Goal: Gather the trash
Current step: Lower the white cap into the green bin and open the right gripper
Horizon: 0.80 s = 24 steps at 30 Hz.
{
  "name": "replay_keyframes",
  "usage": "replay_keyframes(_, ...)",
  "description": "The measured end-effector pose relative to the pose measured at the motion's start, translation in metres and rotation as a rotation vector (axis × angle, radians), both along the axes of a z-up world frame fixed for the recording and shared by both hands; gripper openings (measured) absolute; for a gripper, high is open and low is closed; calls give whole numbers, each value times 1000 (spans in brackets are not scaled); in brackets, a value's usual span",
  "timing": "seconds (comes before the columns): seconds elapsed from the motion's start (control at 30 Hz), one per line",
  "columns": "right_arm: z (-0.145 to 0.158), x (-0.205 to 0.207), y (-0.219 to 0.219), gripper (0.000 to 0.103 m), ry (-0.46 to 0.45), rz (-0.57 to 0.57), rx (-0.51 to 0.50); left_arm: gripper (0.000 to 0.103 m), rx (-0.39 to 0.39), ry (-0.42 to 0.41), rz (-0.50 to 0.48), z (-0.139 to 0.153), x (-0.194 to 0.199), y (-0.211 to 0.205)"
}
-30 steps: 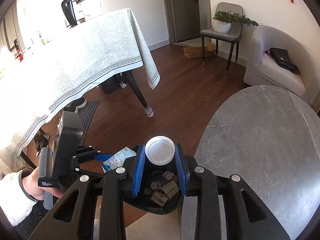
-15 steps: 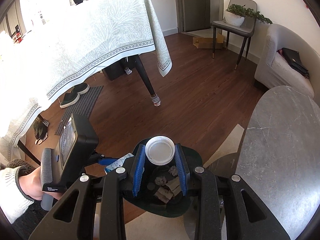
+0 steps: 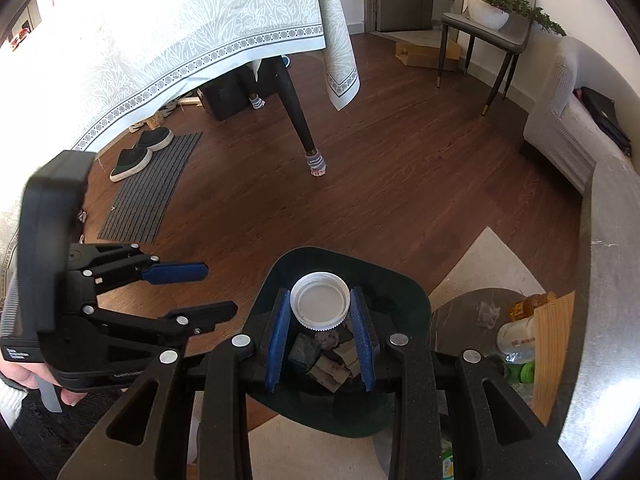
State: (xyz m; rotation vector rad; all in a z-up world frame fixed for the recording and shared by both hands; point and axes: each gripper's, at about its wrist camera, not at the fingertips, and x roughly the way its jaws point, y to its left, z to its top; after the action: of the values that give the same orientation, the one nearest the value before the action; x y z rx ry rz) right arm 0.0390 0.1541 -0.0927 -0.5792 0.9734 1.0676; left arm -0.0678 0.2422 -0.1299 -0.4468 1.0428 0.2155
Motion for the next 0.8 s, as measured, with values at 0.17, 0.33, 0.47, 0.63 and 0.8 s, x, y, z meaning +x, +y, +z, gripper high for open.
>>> replay_keyframes(0.17, -30, -2, 10, 30, 32, 1, -56, 42, 17, -62, 38, 17, -11, 10)
replay_keyframes(0.33, -55, -3, 14, 31, 50, 2, -119, 34, 28, -115, 45, 38, -17, 15)
replay_keyframes(0.47, -70, -4, 12, 31, 50, 3, -166, 32, 32, -155, 34, 54, -19, 14)
replay_keyframes(0.63, -80, -6, 8, 42, 27, 8, -225, 29, 39, -190, 15, 72, -20, 11)
replay_keyframes(0.8, -82, -10, 2, 50, 20, 24, -244, 29, 48, -230, 7, 90, -19, 8)
